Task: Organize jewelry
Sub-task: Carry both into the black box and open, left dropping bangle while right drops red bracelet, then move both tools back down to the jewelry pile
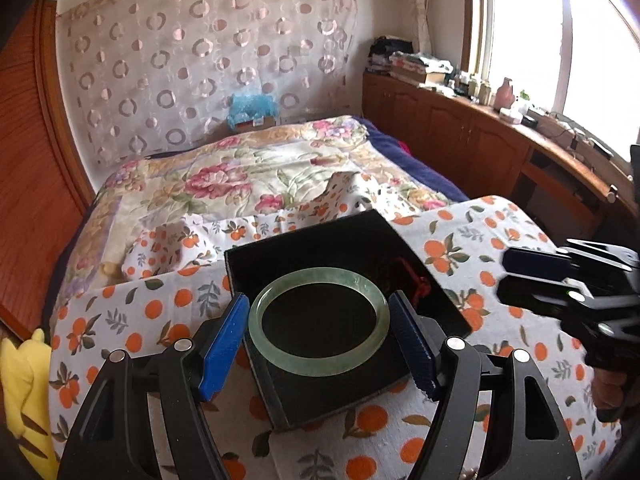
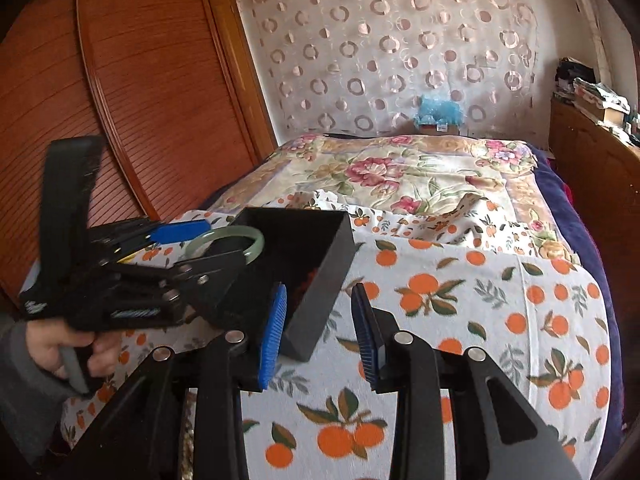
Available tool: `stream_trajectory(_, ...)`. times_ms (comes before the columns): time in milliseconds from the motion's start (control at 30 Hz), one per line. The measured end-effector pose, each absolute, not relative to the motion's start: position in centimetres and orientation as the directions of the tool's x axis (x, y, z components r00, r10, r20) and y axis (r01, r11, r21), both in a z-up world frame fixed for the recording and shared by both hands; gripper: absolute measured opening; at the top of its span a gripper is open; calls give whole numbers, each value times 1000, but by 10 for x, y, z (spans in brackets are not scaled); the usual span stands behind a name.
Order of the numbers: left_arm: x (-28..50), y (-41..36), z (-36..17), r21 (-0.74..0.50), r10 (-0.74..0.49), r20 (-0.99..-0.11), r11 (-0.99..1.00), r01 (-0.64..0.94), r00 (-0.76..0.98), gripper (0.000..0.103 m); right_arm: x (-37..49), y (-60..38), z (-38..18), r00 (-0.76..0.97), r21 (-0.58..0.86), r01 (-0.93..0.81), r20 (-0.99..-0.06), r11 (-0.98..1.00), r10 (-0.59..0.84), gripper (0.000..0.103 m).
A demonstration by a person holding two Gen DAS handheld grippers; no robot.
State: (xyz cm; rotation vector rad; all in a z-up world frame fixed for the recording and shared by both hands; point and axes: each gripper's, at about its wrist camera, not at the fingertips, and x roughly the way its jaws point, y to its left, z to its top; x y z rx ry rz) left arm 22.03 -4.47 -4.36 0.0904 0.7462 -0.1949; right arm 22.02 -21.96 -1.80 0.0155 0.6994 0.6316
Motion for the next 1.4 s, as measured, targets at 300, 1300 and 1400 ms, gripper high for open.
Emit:
stream_trajectory(300, 220, -51, -51, 48, -118, -696, 977, 210, 708, 70, 207, -231, -24, 602, 206, -516, -602, 831, 524, 36)
stream_trajectory(1300, 48, -16, -55, -78, -256, -653, 959, 273, 713, 68, 67, -208, -46, 618, 122, -536, -617, 835, 487, 47)
stream_trajectory(1400, 36, -19, -63, -80, -266, -663, 954, 288, 700, 65, 59, -210, -53, 612, 126, -531, -626, 838, 482, 47)
